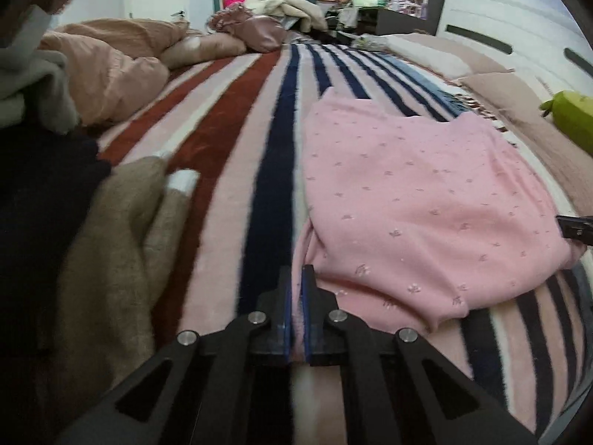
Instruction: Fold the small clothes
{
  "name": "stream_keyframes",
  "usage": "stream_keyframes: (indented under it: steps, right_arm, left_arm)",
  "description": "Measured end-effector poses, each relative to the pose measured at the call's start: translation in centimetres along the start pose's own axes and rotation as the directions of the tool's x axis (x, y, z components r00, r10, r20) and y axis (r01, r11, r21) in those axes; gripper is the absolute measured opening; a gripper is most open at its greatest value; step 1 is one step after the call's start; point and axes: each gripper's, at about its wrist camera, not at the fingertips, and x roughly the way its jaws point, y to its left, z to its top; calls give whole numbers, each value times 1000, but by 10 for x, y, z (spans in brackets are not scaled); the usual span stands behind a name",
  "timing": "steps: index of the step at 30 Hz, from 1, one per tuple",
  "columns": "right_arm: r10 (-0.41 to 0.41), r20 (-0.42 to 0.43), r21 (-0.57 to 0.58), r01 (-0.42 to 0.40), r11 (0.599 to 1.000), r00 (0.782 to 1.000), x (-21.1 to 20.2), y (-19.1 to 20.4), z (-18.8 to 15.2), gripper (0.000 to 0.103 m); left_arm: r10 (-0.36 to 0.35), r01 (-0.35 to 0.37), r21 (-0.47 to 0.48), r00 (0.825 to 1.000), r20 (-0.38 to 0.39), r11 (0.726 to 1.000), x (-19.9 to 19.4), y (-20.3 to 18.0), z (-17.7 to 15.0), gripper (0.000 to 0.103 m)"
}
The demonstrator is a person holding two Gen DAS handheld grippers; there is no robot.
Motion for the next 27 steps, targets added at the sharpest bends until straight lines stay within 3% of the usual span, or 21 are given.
stream_keyframes:
  steps: [2, 4, 6, 8, 10, 14, 16, 21, 25, 27]
  right_arm:
    - [-10, -6, 4, 10, 1000, 1000, 0, -1, 0, 9]
    - [-23, -16, -4, 23, 1000, 1000, -1, -1, -1, 9]
    - [-40, -28, -19, 39, 999, 999, 0, 1, -1, 9]
    - [-51, -50, -27, 49, 998, 997, 2, 0, -2, 9]
    - [-57, -72, -32, 55, 998, 996, 5, -1, -3, 9]
    - [-71, -103, -37, 67, 997, 992, 4, -4, -3, 9]
    - [-75, -111, -37, 72, 997, 991, 2, -7, -4, 8]
    - [-87, -114, -43, 83, 996, 990, -3, -9, -6, 7]
    - [-106, -83, -79, 99, 992, 991, -11, -3, -5, 9]
    - [-99, -65, -83, 93, 992, 993, -13, -1, -3, 9]
  left_arm:
    - [24, -24, -12, 1000, -12, 1000, -2, 0, 0, 6]
    - [-14, 14, -56, 1000, -3, 998, -11, 2, -3, 14]
    - [-68, 68, -79, 998, 4, 995, -21, 2, -6, 52]
    - [-158, 159, -114, 987, 19, 981, -35, 2, -11, 60]
    - [-256, 255, -141, 967, 13, 957, -43, -1, -17, 66]
    - [-442, 427, -245, 897, -4, 870, -36, -11, -30, 79]
    - [-461, 443, -272, 887, -2, 854, -25, -20, -31, 80]
    - [-447, 434, -338, 893, 41, 835, 3, -29, -13, 81]
    - [-447, 439, -429, 890, 89, 789, 21, -22, 4, 80]
    - [-420, 414, -435, 903, 86, 800, 27, -23, 13, 55]
